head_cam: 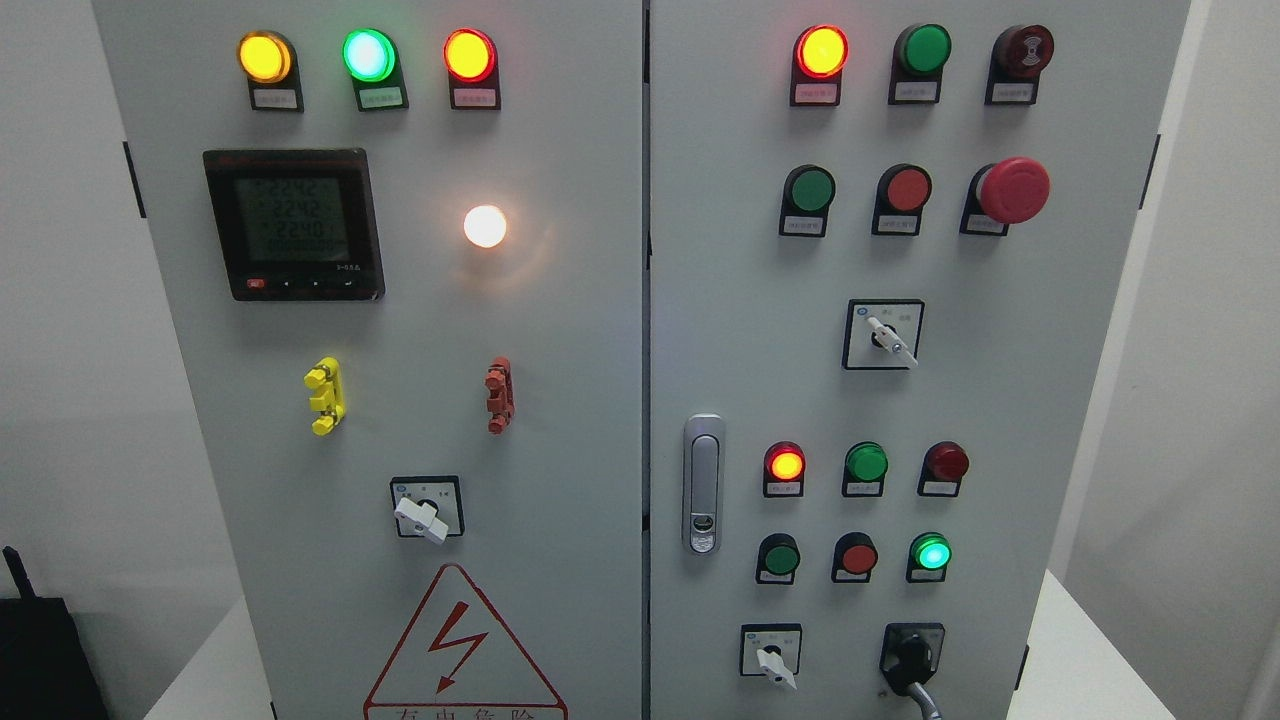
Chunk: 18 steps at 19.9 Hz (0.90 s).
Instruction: Trip black knob to open circuit
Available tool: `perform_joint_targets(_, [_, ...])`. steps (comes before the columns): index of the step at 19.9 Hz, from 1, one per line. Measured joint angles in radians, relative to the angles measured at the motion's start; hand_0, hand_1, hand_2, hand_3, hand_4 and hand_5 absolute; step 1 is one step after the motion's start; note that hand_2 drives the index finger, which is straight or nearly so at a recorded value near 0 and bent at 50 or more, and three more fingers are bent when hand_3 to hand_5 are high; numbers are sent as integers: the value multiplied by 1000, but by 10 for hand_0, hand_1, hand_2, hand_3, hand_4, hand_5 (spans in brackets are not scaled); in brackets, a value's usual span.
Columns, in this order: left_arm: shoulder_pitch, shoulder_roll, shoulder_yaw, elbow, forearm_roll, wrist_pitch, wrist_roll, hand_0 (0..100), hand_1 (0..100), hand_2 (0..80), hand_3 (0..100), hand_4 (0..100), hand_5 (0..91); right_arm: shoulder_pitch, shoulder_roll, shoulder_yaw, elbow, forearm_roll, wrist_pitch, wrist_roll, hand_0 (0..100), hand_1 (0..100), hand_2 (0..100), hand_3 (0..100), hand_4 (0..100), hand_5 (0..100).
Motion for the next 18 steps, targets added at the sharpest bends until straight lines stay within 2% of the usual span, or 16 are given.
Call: perform_joint_targets(18, [0, 0, 0, 0, 0, -3, 0, 120, 389, 0, 0, 0, 0, 4, 0, -9, 2, -3, -2, 1, 0, 0, 0, 1000, 1000, 1000])
